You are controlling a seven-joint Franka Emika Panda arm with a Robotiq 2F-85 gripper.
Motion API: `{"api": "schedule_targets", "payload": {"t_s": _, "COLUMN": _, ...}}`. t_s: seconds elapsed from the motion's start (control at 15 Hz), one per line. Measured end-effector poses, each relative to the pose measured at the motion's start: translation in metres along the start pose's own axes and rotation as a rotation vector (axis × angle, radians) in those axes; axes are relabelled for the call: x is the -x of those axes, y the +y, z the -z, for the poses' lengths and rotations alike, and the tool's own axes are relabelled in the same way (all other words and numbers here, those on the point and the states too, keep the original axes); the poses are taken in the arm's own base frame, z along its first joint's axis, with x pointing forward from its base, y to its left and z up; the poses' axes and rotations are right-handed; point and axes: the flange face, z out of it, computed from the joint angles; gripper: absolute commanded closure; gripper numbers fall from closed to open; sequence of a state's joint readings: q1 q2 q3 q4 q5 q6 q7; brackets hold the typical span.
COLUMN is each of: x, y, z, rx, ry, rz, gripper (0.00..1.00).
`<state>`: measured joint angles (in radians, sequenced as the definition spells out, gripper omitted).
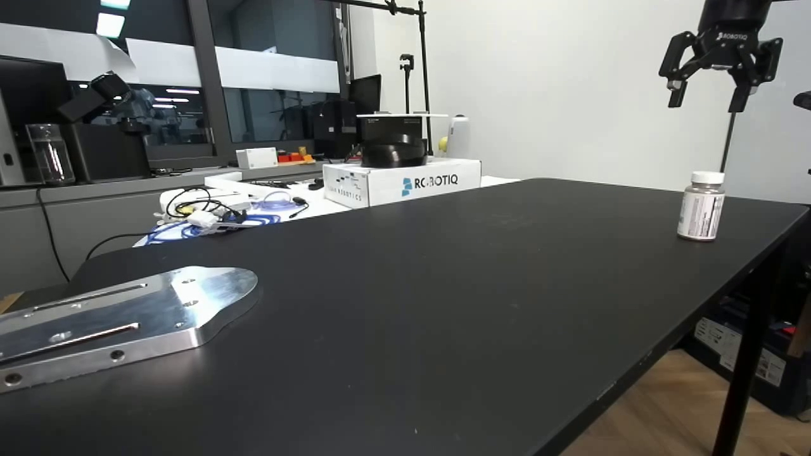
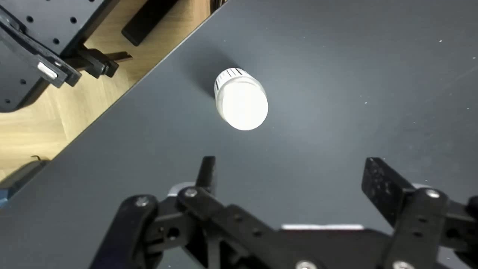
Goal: Move the bottle forward
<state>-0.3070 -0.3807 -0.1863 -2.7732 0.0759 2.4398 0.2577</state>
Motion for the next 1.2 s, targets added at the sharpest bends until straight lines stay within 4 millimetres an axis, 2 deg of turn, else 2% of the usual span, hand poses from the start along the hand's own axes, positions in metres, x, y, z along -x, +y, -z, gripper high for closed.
{"api": "schedule_targets", "payload": {"t_s": 0.47, "x": -0.009, "y": 0.023, "z": -0.026, "rx": 0.047, "ry": -0.037, "rz": -0.108, "gripper": 0.0}}
{"api": "schedule_targets", "payload": {"t_s": 1.2, "x": -0.012, "y": 0.028, "z": -0.031, "rx": 0.086, "ry": -0.034, "rz": -0.087, "gripper": 0.0}}
